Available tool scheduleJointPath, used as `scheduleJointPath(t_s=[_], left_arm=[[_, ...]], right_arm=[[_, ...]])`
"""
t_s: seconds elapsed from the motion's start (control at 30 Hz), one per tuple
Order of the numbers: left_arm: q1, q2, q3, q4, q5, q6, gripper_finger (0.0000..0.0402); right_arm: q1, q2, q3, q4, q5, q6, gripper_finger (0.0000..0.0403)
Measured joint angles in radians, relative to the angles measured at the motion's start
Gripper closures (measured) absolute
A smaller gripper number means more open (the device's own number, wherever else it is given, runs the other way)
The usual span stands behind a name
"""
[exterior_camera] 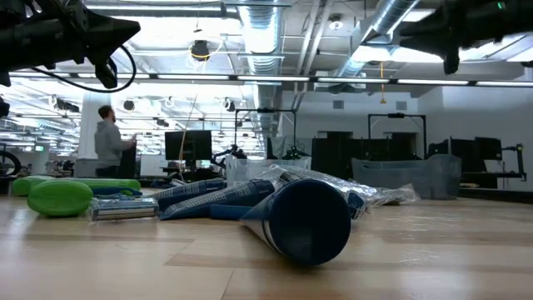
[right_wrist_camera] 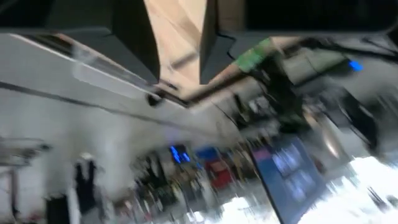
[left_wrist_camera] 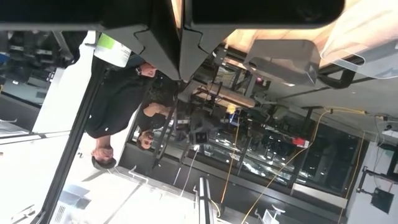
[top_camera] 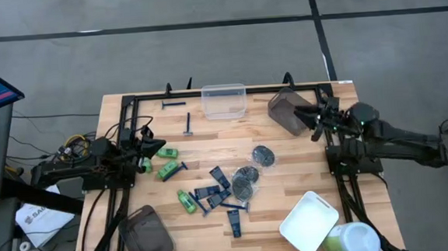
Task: Pick & Place Travel size toiletries
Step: Put the black hairbrush into the top black bin
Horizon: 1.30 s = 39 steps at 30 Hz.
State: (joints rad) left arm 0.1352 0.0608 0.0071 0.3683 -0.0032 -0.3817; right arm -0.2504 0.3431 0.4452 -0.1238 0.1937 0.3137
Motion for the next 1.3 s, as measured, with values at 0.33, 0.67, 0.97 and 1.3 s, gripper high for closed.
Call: scheduleJointPath(t_s=[0.33,0.67,0.97,1.3], left_arm=[[0.000,0.000,0.000,0.000,0.000,0.002,0.0395],[0.000,0.000,0.000,0.000,0.000,0.003,0.0382],[0.000,0.000,0.000,-0.001,-0.001,0.003,0.0382],[0.000,0.000,0.000,-0.001,0.000,0.003,0.0382]], right_arm=[[0.015,0.403,0.383,-0.468,0.015,-0.071,0.0173],[0.112,0.750,0.446,-0.512,0.014,-0.063,0.0147],[0.194,0.997,0.445,-0.613,0.014,0.099,0.0147],[0.212,1.215,0.445,-0.739,0.010,0.167,0.0147]])
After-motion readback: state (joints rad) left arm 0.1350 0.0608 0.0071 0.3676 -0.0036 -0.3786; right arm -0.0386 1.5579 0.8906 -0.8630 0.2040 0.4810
